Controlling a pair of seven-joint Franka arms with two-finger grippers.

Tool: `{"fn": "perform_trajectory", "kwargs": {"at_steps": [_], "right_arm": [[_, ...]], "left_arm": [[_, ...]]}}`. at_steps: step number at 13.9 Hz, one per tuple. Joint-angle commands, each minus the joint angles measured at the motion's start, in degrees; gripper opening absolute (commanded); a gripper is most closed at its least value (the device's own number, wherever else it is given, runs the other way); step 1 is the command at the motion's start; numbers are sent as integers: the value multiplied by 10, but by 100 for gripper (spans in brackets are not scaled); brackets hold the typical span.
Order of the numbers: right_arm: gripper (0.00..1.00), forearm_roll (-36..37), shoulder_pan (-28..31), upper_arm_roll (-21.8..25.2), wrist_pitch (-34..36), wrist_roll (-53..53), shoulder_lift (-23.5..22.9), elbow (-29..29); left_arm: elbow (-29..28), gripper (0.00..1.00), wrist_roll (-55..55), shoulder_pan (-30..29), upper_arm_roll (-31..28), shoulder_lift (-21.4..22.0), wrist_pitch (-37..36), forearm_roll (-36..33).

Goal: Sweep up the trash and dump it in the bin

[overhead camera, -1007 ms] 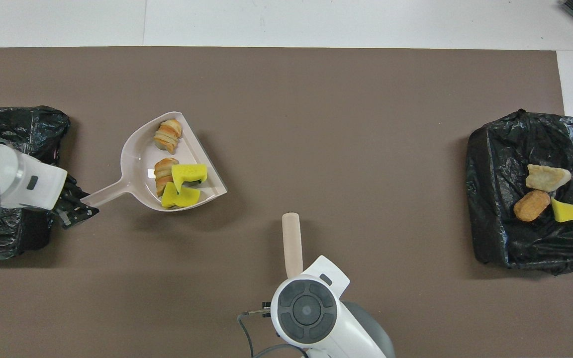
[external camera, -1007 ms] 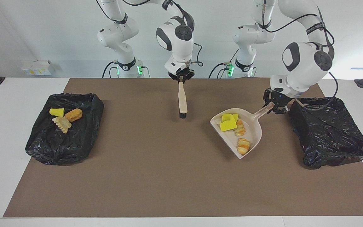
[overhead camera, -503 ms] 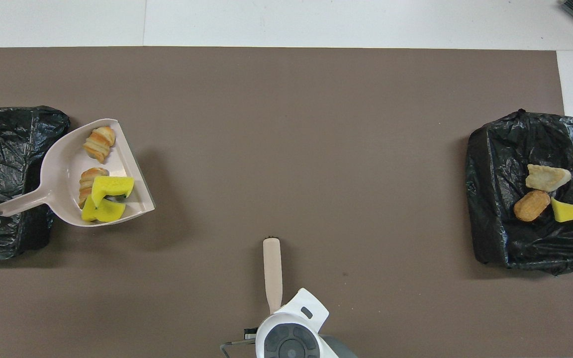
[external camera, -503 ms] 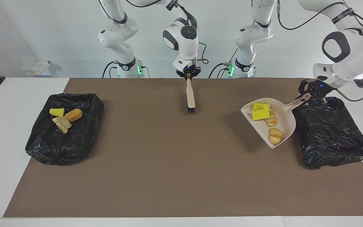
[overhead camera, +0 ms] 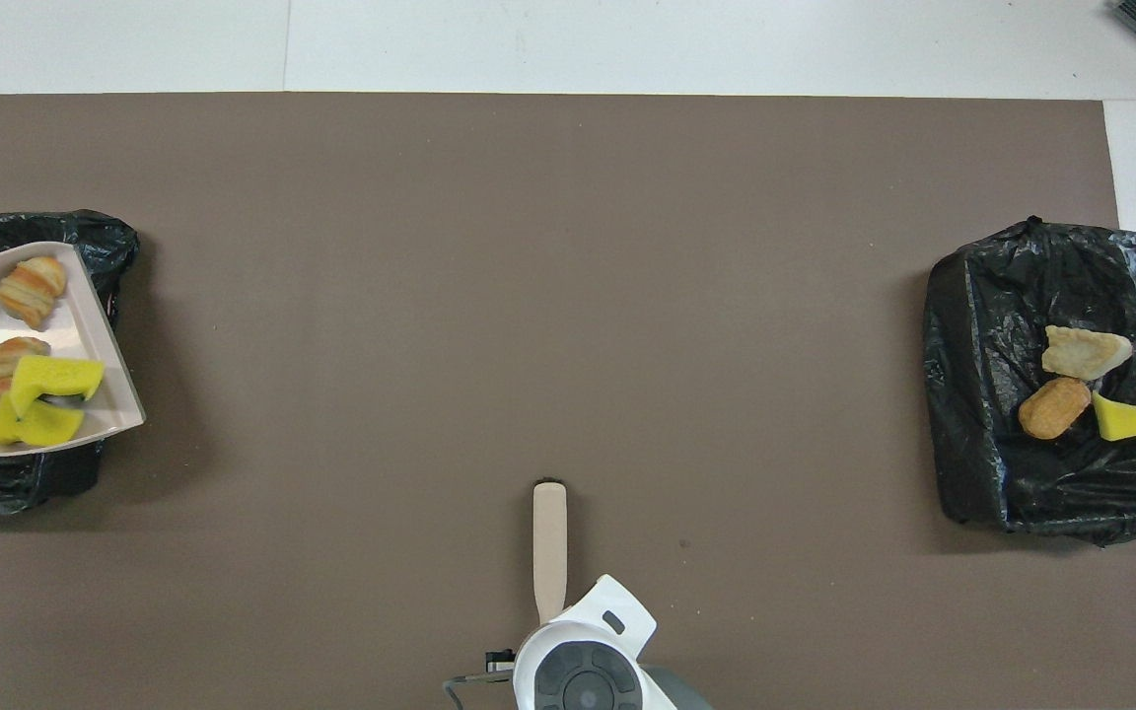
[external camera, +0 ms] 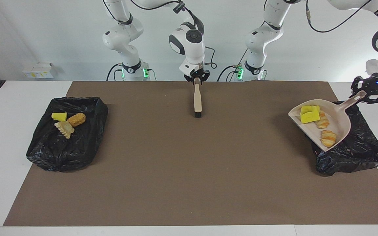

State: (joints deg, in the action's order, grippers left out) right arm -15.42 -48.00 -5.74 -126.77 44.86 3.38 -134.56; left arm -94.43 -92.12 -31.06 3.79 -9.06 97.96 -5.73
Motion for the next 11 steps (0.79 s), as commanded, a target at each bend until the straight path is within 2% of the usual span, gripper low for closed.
{"fn": "perform_trajectory", "kwargs": {"at_steps": [1, 5, 8, 11], "right_arm": [[100, 1, 35, 1, 76, -3, 8, 46], [100, 35, 90, 1, 146, -50, 5, 114], [100, 60, 134, 1, 189, -112, 1, 168], [100, 99, 177, 1, 229, -178, 1, 213]], "left_arm": [[69, 0, -24, -23, 7, -45, -3, -23], [81, 0, -45, -55, 7, -53, 64, -47], [107, 0, -62, -51, 9, -67, 96, -82], [106, 0, -65, -25, 12, -58, 123, -167]]}}
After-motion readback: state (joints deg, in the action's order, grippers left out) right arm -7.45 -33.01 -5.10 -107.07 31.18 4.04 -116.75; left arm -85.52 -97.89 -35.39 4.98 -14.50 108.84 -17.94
